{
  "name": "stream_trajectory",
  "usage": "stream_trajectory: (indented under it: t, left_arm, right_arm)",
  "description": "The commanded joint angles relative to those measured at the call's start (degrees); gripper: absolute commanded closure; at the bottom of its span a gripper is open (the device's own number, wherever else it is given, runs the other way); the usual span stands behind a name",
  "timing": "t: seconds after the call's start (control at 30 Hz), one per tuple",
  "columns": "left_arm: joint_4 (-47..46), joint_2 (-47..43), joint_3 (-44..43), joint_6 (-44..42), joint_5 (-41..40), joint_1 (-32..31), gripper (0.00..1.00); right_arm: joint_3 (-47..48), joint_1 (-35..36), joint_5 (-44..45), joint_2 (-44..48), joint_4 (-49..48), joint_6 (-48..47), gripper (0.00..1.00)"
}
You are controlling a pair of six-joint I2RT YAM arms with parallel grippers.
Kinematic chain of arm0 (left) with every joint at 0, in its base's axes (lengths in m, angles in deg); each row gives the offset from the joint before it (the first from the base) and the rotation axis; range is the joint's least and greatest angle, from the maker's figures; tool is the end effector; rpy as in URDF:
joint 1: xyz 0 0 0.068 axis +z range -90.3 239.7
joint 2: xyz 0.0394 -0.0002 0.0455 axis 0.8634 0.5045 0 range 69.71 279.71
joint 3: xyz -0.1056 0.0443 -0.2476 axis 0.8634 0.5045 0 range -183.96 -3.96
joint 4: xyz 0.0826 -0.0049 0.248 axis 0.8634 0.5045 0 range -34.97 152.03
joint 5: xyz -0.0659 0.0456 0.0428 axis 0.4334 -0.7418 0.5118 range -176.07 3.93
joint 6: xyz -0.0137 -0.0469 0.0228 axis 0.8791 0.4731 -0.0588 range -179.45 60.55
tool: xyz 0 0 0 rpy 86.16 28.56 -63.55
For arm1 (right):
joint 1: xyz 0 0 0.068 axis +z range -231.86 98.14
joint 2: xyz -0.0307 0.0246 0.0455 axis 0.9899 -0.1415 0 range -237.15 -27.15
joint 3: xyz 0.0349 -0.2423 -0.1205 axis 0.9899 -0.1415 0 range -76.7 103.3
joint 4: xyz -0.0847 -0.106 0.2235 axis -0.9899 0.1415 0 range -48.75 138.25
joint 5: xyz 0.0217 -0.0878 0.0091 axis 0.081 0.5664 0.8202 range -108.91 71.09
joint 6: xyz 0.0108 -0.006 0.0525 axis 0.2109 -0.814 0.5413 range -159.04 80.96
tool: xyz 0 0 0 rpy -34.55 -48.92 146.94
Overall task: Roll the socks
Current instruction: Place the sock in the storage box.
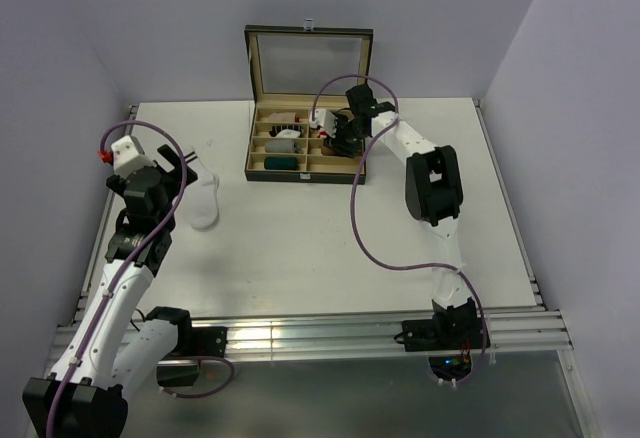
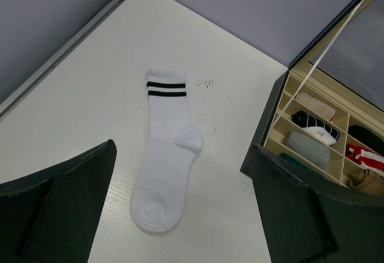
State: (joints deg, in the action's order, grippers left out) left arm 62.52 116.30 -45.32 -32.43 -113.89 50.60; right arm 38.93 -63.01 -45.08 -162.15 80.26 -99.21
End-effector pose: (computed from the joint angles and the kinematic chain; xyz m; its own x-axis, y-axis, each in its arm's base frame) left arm 0.1911 -0.0138 0.3194 -0.0530 -0.3986 -0.9156 -0.3745 0.8579 -0.3518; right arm 0.4806 0.1807 0.1854 0.0406 -0.8087 -0.5868 -0.9522 0.1466 -0.2679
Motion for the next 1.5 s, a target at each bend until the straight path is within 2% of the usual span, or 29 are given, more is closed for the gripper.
stream_trajectory:
  t: [0.0, 0.2, 0.37, 0.63, 1.47]
  left_arm:
    - [-2.7, -0.6, 0.5, -0.7, 0.9, -0.1, 0.02]
    - [-2.7, -0.5, 0.6, -0.8, 1.0, -0.1, 0.02]
    - [-2.8, -0.6, 0.6, -0.7, 1.4, -0.2, 0.02]
    - [-2.8, -0.4, 0.7, -0.7, 1.4, 0.0, 0.02]
    - [-3.1, -0.6, 0.8, -0.7, 1.9, 0.1, 0.02]
  right_arm:
    - [2.0, -1.0, -1.6, 0.7, 7.3, -1.1, 0.52]
    - [2.9, -1.3, -3.4, 0.7, 9.1, -1.8, 0.50]
    - [2.5, -1.3, -4.3, 0.1, 8.2, -1.5, 0.43]
    - [2.9, -1.2, -5.0, -1.3, 6.8, 0.0, 0.41]
    - [6.4, -1.5, -10.1, 0.8, 15.8, -4.5, 0.39]
